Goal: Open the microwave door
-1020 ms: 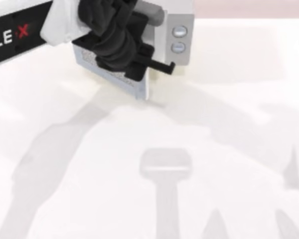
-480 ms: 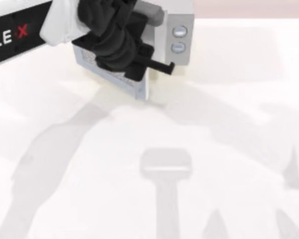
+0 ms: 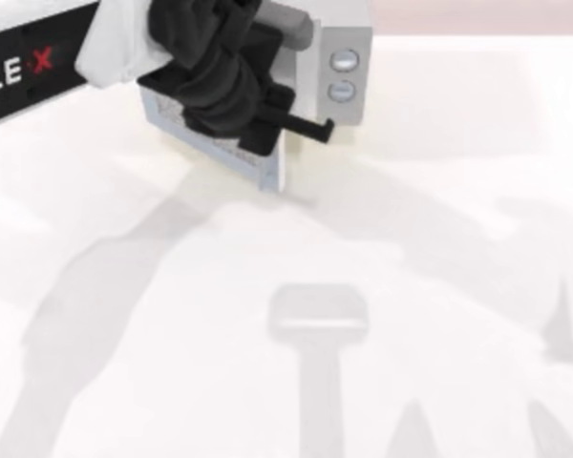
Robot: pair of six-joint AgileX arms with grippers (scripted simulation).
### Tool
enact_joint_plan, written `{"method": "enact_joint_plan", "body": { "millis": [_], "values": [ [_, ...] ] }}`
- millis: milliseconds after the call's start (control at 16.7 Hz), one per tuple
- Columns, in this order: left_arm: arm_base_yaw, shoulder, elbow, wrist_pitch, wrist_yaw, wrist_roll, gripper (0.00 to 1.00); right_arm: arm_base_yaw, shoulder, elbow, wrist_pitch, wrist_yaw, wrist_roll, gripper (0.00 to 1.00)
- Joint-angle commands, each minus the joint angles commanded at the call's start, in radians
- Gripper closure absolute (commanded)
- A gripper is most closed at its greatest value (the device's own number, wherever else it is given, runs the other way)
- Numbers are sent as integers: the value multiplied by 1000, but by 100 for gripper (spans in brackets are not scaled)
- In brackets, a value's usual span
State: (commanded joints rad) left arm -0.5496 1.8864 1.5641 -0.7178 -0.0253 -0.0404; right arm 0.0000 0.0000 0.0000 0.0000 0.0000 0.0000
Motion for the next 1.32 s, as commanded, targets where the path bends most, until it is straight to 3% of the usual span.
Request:
{"method": "enact_joint_plan", "body": {
  "millis": [420,960,1320],
  "values": [
    [0,0,0,0,0,0,100,0,0,0,0,0,0,0],
    [40,-67,-84,18,74,127,100,0,0,0,0,0,0,0],
    [41,-68,-88,18,76,131,100,0,0,0,0,0,0,0]
  ]
}}
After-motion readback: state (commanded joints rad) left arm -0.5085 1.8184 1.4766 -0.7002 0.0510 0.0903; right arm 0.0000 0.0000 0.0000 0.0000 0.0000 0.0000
